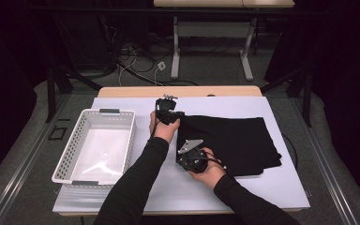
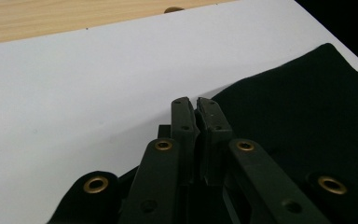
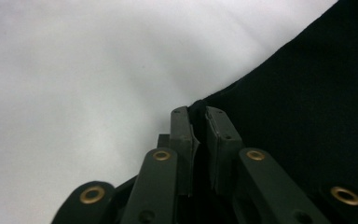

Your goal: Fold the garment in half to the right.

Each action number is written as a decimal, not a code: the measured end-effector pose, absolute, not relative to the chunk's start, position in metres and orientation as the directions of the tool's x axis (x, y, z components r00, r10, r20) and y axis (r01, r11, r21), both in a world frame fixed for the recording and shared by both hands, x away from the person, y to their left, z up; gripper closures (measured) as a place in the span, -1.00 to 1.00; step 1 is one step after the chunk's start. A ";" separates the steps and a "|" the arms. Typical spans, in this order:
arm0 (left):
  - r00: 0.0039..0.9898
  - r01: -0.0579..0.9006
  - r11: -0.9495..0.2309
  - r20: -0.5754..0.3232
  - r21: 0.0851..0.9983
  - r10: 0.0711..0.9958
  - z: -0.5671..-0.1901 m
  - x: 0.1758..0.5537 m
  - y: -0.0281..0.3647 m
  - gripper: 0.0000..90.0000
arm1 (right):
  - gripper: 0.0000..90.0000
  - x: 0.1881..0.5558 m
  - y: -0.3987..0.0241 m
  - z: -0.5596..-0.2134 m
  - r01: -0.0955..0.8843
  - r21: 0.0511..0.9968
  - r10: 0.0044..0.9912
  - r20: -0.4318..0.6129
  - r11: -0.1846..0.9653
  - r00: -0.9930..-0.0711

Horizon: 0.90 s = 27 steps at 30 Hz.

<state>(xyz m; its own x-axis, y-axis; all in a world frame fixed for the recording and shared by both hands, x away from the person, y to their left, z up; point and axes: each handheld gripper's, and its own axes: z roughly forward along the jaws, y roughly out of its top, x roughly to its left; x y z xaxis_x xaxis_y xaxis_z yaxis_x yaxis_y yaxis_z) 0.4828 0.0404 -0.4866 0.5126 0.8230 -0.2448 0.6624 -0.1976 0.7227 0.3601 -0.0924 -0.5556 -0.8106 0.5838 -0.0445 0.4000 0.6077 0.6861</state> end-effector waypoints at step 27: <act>0.492 0.638 -0.196 -0.199 0.744 0.847 -0.467 0.486 0.057 0.91 | 0.87 0.351 -0.097 -0.497 0.382 0.811 0.539 0.100 0.443 -0.837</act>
